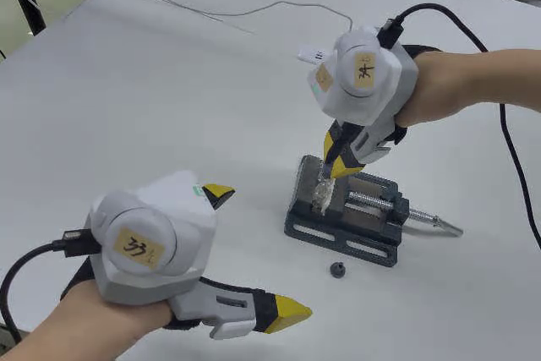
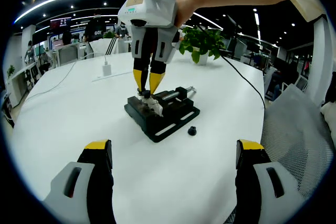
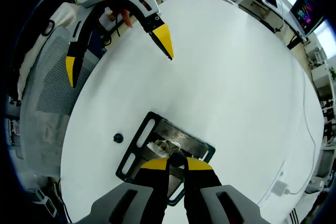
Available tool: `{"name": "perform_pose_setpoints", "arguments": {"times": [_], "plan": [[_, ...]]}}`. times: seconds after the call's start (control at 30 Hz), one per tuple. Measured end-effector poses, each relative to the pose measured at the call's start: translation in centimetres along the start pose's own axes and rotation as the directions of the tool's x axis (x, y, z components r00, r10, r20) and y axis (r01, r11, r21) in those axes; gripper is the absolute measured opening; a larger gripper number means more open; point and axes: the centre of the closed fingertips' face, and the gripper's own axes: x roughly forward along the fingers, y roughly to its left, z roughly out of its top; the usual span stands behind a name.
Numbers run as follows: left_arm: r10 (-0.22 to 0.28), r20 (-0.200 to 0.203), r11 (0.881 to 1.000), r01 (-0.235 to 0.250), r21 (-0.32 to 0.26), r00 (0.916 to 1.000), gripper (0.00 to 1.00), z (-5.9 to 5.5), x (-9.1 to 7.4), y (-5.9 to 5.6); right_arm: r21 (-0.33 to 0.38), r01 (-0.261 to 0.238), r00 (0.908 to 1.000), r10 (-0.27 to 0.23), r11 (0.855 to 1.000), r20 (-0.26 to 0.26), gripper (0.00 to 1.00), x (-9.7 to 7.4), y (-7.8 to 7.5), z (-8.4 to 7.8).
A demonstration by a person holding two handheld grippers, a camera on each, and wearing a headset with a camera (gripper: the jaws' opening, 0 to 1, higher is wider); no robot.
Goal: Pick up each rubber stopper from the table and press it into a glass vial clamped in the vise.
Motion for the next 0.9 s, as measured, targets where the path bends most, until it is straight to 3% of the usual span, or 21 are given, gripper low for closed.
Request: {"name": "perform_pose_setpoints", "arguments": {"times": [0.23, 0.47, 0.63, 0.8, 0.9], "plan": [[-0.002, 0.000, 1.000, 0.002, -0.003, 1.0000, 0.98, -0.07, 0.00, -0.02, 0.012, -0.005, 0.9998, 0.006, 1.000, -0.019, 0.05, 0.20, -0.59, 0.00], [-0.003, 0.001, 1.000, 0.003, -0.005, 1.0000, 0.97, -0.06, 0.11, -0.07, 0.105, -0.013, 0.9996, 0.015, 0.994, -0.025, 0.04, 0.16, -0.60, -0.02], [-0.010, 0.005, 1.000, 0.010, -0.006, 0.9999, 0.97, 0.12, 0.45, -0.23, 0.175, 0.006, 0.9999, -0.003, 0.985, -0.016, 0.03, 0.16, -0.46, 0.02], [-0.015, 0.007, 1.000, 0.015, -0.003, 0.9999, 0.97, 0.28, 0.62, -0.27, 0.179, 0.022, 0.9997, -0.019, 0.984, -0.015, 0.03, 0.20, -0.43, 0.11], [-0.014, 0.007, 1.000, 0.014, -0.005, 0.9999, 0.97, 0.28, 0.61, -0.23, 0.221, 0.041, 0.9990, -0.044, 0.974, 0.010, 0.03, 0.26, -0.69, 0.17]]}}
